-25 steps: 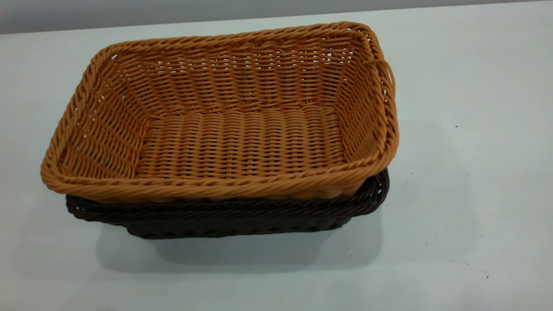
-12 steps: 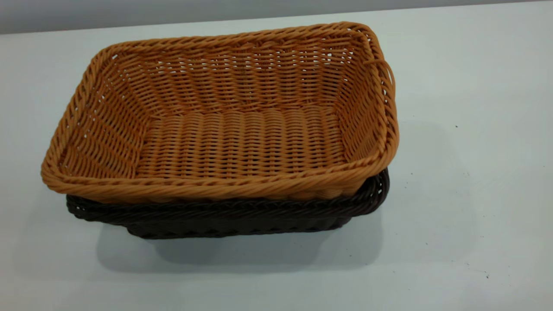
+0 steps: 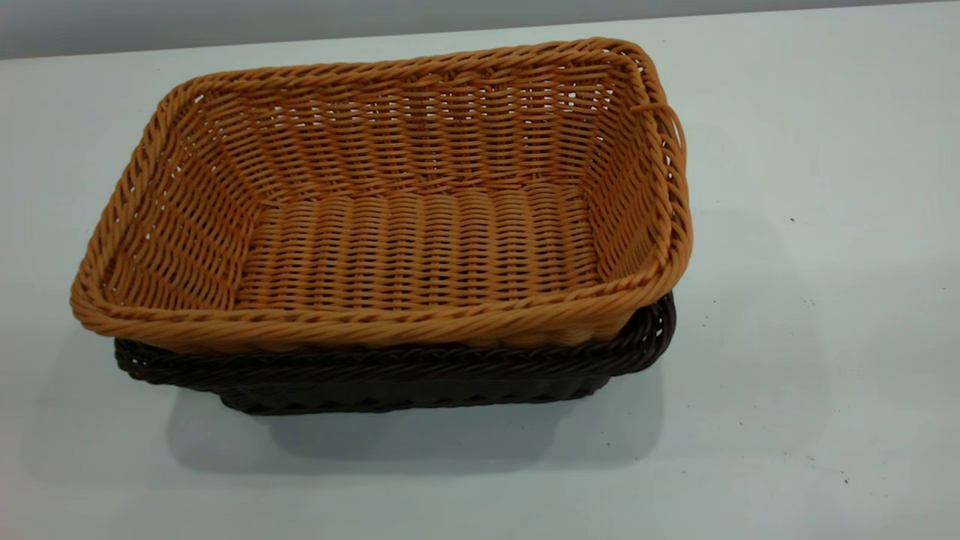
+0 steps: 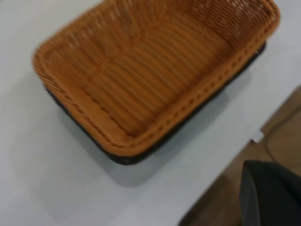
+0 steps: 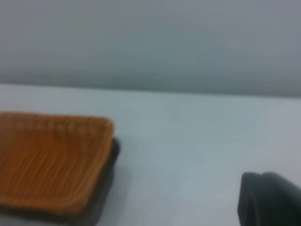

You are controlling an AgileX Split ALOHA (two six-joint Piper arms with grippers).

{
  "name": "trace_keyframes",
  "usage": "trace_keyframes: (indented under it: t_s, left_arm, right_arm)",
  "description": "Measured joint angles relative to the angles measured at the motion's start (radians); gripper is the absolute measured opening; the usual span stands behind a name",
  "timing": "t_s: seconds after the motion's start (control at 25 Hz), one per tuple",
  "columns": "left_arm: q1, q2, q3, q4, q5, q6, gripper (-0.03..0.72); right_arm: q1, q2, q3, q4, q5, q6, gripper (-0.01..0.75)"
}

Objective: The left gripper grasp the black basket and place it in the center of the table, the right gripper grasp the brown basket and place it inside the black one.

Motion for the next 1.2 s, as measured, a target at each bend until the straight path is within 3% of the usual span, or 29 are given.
trace_keyframes:
  t_s: [0.52,0.72,1.2]
  left_arm:
    - [0.000,-0.033,0.069,0.050,0.006,-0.012,-0.001]
    - [0.000,-0.095,0.069,0.082,0.065,-0.082,-0.001]
    - [0.000,-0.272,0.161,0.089,-0.006,-0.136,-0.001]
  right_arm:
    - [0.000,0.002,0.276,0.029,-0.110,-0.012,0.001]
    - [0.000,0.002,0.281,0.035,-0.121,-0.012,0.001]
    - [0.000,0.002,0.280,0.035,-0.117,-0.019,0.001]
